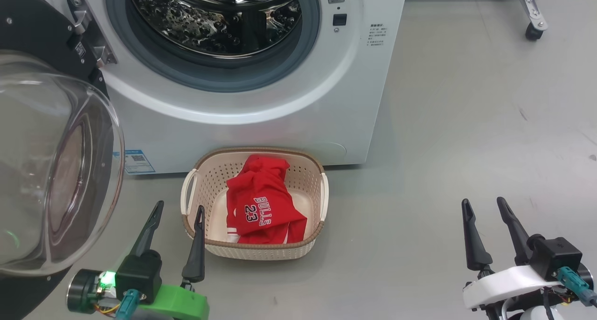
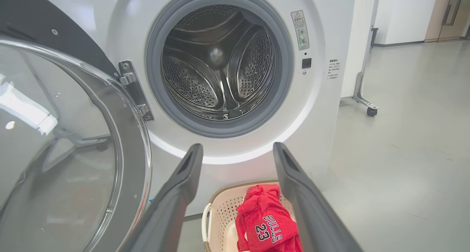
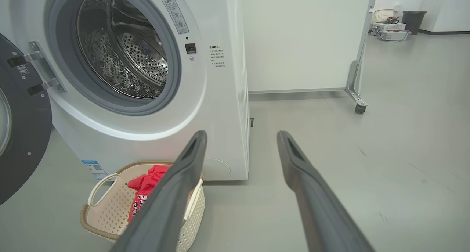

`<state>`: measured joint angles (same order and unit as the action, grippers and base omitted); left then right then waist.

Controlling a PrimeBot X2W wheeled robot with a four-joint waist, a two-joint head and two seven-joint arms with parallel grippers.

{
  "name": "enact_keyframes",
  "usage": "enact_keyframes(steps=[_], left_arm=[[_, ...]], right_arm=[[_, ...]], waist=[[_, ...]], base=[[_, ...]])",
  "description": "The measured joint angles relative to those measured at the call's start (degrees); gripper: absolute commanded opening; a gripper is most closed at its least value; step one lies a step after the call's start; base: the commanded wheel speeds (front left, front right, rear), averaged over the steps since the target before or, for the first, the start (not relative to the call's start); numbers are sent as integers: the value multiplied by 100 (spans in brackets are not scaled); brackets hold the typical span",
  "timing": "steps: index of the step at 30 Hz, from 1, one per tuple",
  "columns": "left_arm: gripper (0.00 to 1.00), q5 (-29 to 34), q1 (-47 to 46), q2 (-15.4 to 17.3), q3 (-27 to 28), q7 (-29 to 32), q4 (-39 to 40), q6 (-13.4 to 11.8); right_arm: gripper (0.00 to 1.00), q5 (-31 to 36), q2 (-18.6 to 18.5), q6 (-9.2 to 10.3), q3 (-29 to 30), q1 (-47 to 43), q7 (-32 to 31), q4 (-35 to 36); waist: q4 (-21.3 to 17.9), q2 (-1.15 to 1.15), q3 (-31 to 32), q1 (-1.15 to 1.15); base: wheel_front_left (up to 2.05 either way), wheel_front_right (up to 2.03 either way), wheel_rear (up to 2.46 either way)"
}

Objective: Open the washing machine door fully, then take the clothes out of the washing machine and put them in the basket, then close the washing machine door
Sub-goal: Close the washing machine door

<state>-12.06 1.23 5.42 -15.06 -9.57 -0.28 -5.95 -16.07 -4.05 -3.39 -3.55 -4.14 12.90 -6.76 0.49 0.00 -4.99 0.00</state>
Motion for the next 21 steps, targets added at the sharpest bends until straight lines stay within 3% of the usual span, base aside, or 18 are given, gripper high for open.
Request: enact_keyframes(steps=[21], left_arm=[[100, 5, 0, 22, -10, 1, 80, 0]], right_arm=[[100, -1, -5, 2, -2, 0, -9, 46]], waist=[[27, 0, -51, 0]], base=[[-39, 39, 0]])
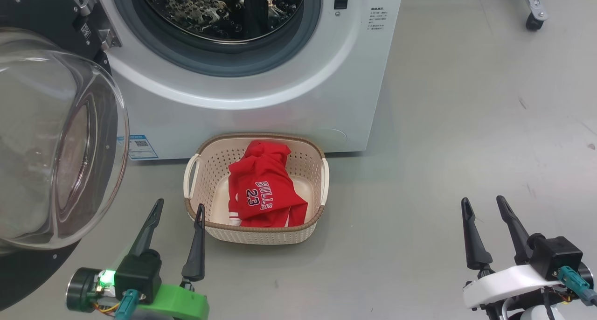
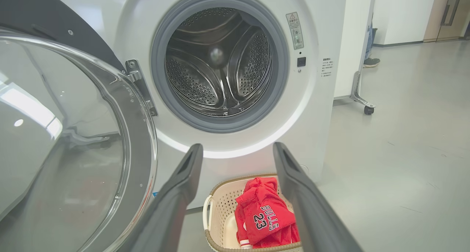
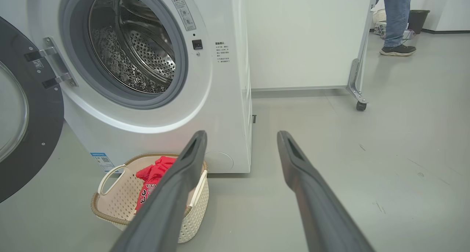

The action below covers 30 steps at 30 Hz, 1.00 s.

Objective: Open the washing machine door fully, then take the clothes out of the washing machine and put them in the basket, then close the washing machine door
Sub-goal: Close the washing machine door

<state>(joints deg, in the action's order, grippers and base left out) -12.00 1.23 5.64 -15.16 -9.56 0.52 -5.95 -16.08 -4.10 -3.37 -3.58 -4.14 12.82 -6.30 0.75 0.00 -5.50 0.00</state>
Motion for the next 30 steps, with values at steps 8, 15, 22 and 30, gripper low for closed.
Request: enact_keyframes(steps=[8, 15, 22, 30], left_arm=[[100, 1, -1, 0, -5, 0, 8, 0], [100, 1, -3, -4, -78, 0, 4, 0], [100, -1, -7, -21, -108, 0, 5, 0], [100, 0, -11, -54, -37, -10, 9, 0]], right_arm=[[100, 0, -21, 0, -1, 0, -15, 2], [100, -10, -34, 56, 54, -12, -14, 1], [100, -10, -96, 108, 121, -109, -14, 46], [100, -11, -166, 108, 163, -110, -15, 156]], waist=[[52, 0, 1, 0], [147, 0, 42, 0], [336, 0, 46, 0], [716, 0, -7, 0]], base=[[0, 0, 0], [0, 0, 0], [0, 0, 0], [0, 0, 0]])
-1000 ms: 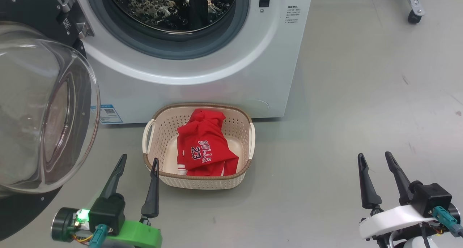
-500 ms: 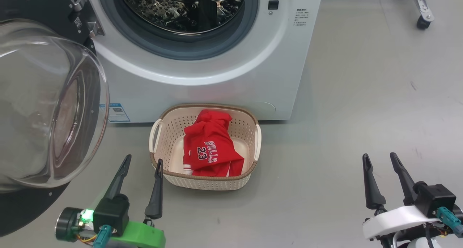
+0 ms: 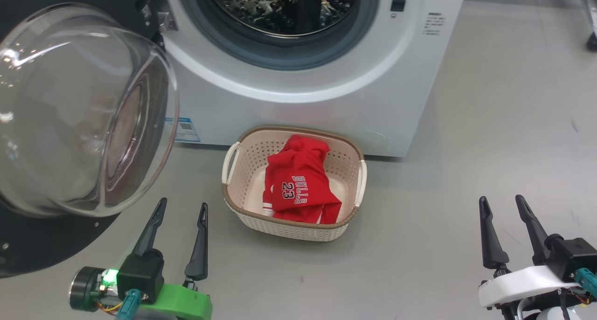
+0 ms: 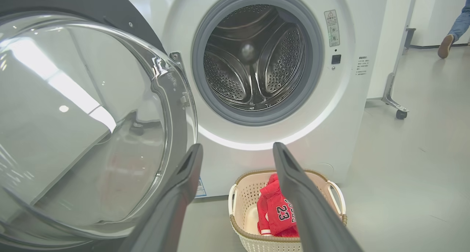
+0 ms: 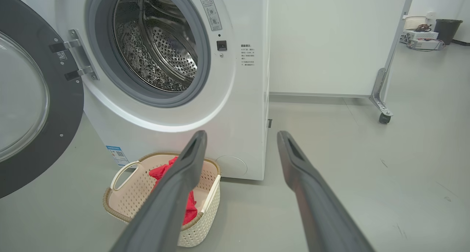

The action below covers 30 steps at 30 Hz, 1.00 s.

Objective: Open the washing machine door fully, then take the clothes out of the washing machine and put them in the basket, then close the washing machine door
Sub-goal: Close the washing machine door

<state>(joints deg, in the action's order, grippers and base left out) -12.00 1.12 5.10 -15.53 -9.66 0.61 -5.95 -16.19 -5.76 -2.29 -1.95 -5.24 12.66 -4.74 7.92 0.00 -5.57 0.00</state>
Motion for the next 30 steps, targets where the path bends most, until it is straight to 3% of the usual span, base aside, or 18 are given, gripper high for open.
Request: enact_keyframes(steps=[30], left_arm=[[100, -107, -9, -185, 88, -278, -51, -38]], right_arm=[[100, 13, -207, -11, -57, 13, -185, 253]], waist=[[2045, 0, -325, 0]], base=[[0, 0, 0]])
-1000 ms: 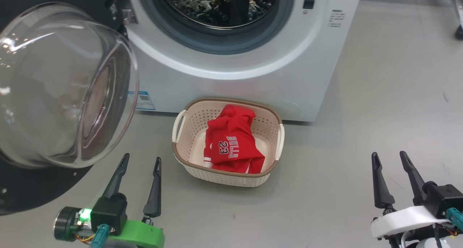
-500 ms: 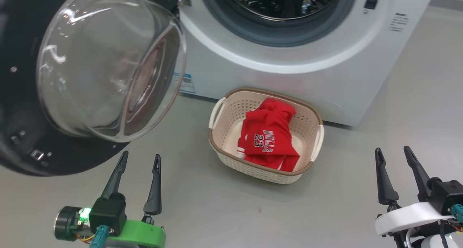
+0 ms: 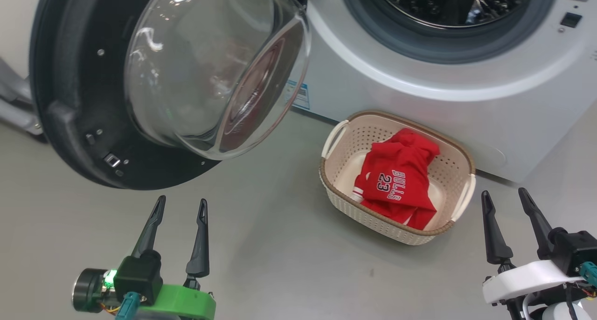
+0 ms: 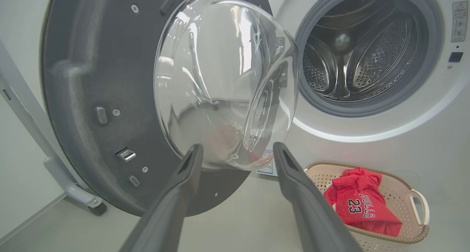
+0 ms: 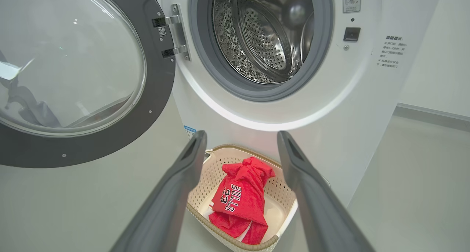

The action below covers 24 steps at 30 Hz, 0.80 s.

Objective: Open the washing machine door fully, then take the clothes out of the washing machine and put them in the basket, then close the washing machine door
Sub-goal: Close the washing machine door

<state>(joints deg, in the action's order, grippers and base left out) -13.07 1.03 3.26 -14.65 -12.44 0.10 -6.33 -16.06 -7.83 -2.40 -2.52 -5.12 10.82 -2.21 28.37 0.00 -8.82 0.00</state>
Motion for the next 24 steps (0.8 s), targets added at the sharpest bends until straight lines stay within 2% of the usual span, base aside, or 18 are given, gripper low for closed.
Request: enact_keyframes(steps=[7, 19, 20, 22, 23, 24], left_arm=[[100, -10, 7, -15, 140, -36, -43, -1], [100, -48, 8, -19, 152, -74, -75, -1], [97, -48, 8, -19, 152, -74, -79, -2], [25, -48, 8, -20, 151, -74, -94, -2], [0, -48, 8, -20, 149, -74, -100, -2], [0, -48, 8, -20, 149, -74, -100, -2]], right_arm=[[100, 7, 21, -16, -141, 4, -91, -4], [100, 9, 34, -47, -164, 5, -102, -10], [100, 9, 37, -47, -166, 5, -102, -11], [100, 9, 46, -47, -172, 5, -102, -11], [100, 9, 51, -47, -175, 5, -102, -11], [100, 9, 51, -47, -175, 5, -102, -11]], waist=[[284, 0, 45, 0], [272, 0, 114, 0], [265, 0, 116, 0], [250, 0, 119, 0], [241, 0, 121, 0], [241, 0, 121, 0]], base=[[0, 0, 0], [0, 0, 0], [0, 0, 0], [0, 0, 0], [0, 0, 0], [0, 0, 0]])
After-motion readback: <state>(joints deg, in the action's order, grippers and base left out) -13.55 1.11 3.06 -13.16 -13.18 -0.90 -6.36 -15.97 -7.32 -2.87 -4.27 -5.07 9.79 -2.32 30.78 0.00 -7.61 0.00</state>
